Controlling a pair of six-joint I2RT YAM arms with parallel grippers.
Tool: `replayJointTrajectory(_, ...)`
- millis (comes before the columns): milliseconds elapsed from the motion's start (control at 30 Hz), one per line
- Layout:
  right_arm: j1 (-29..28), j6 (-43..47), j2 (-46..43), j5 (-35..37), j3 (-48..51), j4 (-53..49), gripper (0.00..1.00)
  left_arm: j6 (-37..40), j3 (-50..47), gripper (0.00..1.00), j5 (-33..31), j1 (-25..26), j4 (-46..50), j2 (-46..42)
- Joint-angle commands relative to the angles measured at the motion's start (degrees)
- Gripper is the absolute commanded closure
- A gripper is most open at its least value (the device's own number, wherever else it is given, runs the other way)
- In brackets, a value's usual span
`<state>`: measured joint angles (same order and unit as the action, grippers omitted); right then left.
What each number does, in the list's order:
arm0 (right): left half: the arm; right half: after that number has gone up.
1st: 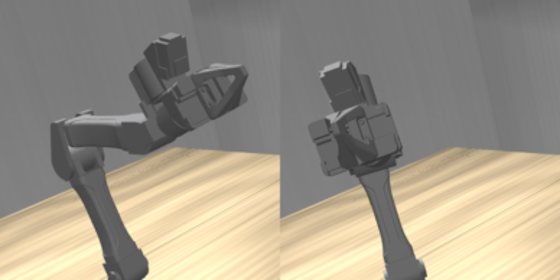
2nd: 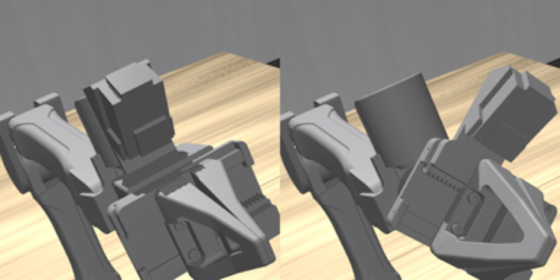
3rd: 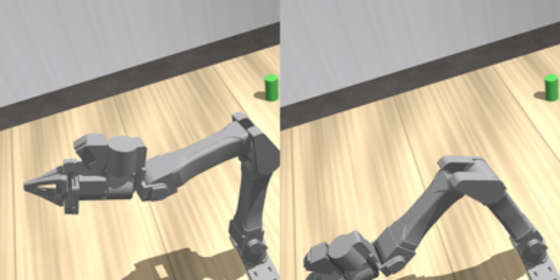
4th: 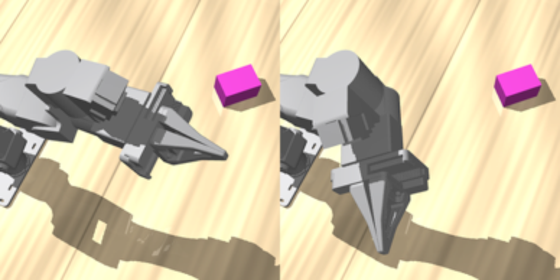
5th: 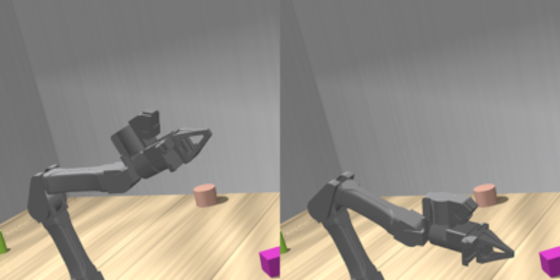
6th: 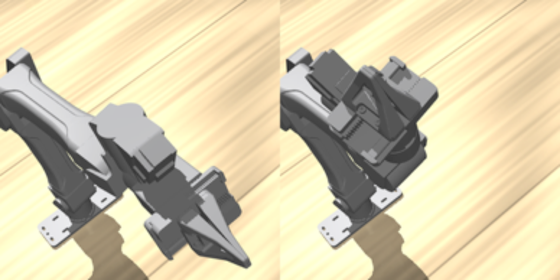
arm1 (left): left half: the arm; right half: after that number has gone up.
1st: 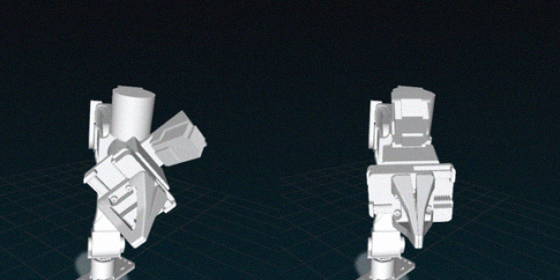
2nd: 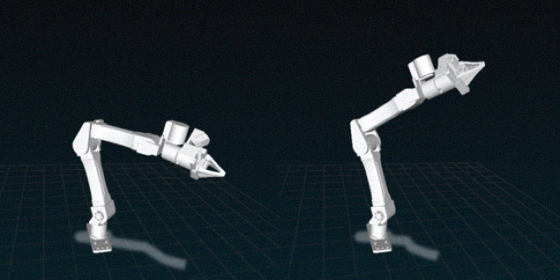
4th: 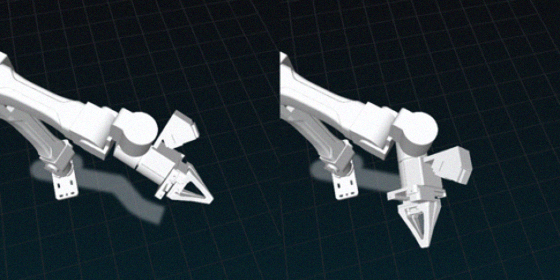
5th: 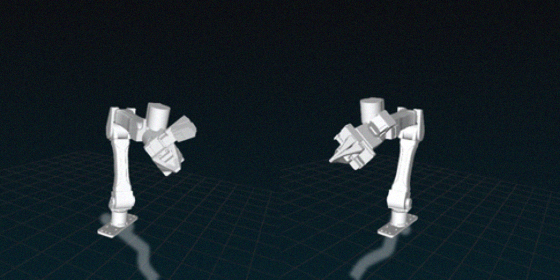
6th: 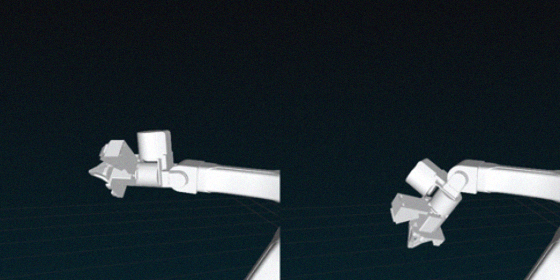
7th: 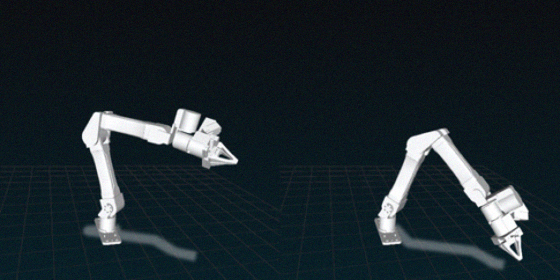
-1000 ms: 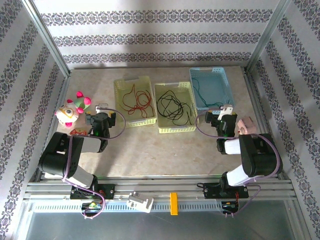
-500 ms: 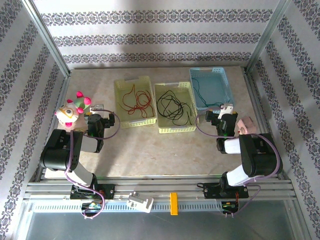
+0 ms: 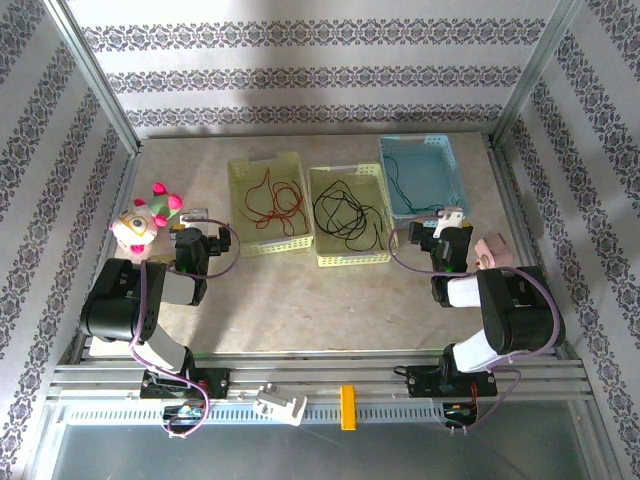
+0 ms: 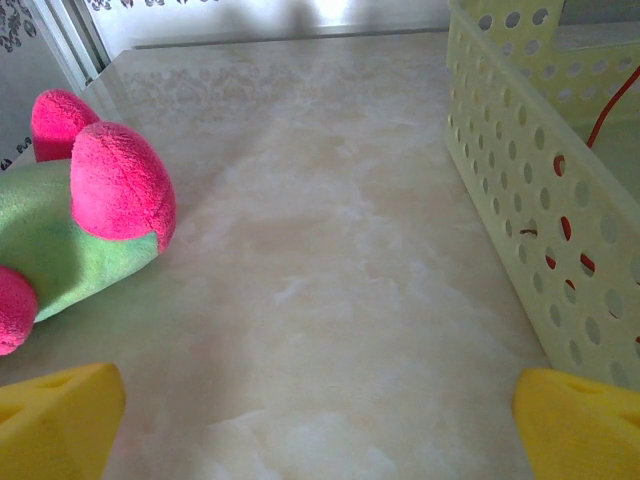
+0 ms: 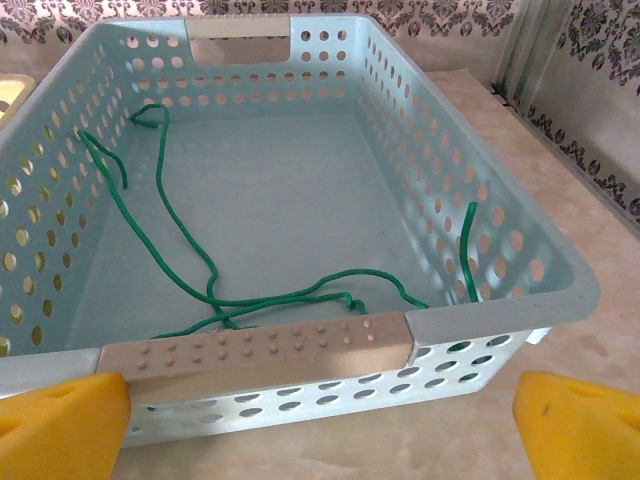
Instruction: Untangle the cables
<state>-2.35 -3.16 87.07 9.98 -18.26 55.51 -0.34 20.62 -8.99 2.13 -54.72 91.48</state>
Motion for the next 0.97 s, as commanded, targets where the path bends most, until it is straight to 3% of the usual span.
replayJointTrajectory(0, 0.9, 0.1, 0.1, -1.1, -1.1, -0.1, 0.02, -1.0, 0.6, 0.01, 0.8, -0.7, -1.8, -0.1)
replayJointTrajectory(933, 1.7, 0.8, 0.1, -6.5, -3.2, -1.7, 0.02, -1.0, 0.6, 0.01, -0.1, -0.7, -2.2, -0.1)
